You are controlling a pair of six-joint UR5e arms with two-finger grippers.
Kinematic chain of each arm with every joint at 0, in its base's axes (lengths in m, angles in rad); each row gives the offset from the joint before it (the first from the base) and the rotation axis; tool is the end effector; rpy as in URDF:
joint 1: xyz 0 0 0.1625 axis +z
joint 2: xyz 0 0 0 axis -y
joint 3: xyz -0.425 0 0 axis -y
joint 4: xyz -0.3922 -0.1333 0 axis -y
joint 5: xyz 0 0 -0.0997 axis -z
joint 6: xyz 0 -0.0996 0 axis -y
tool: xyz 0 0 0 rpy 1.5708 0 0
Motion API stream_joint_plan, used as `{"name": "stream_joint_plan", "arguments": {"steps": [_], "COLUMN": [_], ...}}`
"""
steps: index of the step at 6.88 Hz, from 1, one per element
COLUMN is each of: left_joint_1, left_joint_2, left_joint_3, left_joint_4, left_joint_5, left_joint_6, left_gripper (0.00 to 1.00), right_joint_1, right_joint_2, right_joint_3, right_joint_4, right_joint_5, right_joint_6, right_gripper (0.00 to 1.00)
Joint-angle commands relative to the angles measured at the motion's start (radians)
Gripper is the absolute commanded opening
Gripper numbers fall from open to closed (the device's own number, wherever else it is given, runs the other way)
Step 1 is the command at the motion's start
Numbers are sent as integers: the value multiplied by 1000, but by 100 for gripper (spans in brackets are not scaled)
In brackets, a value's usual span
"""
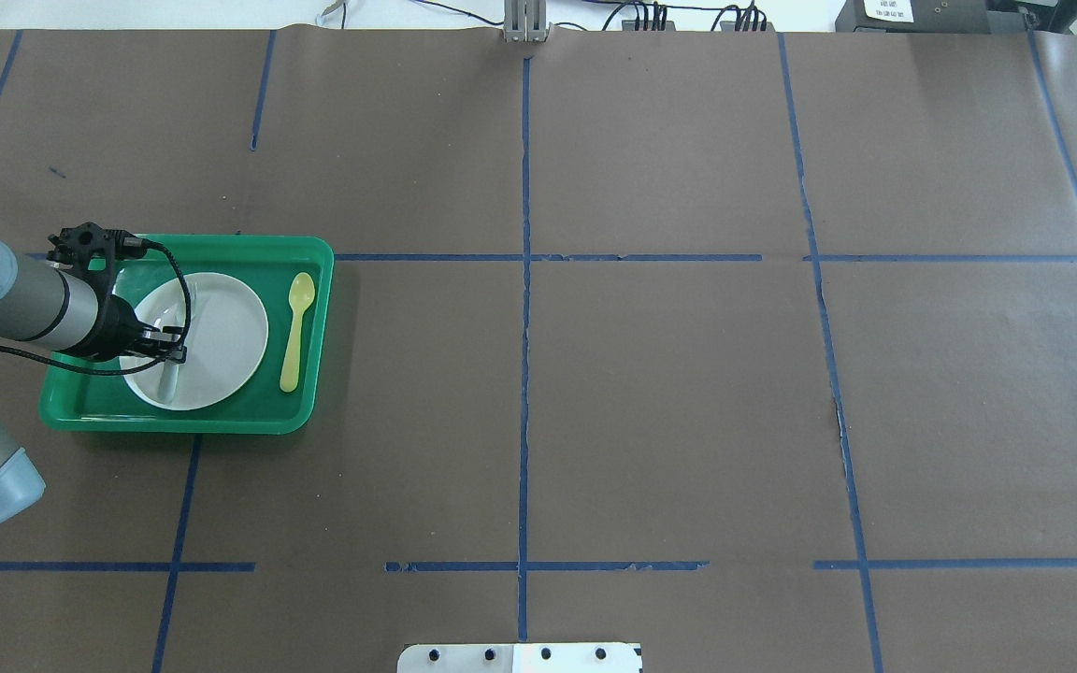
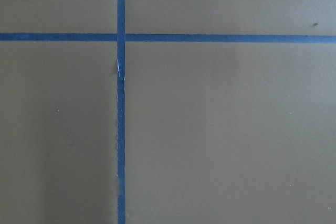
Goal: Place fork
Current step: 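Lift the fork and carry it off the plate toward the tray rim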
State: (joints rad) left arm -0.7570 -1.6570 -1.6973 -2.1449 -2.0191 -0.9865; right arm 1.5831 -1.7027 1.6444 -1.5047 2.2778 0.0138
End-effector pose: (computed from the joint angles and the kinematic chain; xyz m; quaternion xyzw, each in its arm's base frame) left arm 0.3407 -0.4459 0.4959 0.0714 0.4204 0.0072 0.9045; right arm 0.0740 -0.4350 0.6816 0.0034 -0.3462 0.0109 0.9381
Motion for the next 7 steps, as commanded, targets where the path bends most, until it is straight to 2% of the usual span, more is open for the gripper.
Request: {"name": "stream_joint_plan", "arguments": {"steps": [1,2,3,6,7], "left_joint_1": [-48,-124,-184,-186,-186], "left_joint_2": [2,2,11,13,23], "left_joint_3": [-30,-31,-22,86,100], "left_joint_4": [10,10,10,-7,-54], "left_joint_5": [-68,-111,-115,-107,-107], "left_joint_6": [0,-1,-35,-32,-11], "left_gripper": [0,0,0,0,0], "right_joint_1": [0,0,0,0,0], "right_joint_2": [0,0,0,0,0], "right_joint_3": [0,0,0,0,0], "right_joint_4": [0,0,0,1,1], "right_joint_5": [-1,-1,0,0,0], "right_joint_6": [0,0,-2,0,0], "right_gripper": [100,100,100,100,100]}}
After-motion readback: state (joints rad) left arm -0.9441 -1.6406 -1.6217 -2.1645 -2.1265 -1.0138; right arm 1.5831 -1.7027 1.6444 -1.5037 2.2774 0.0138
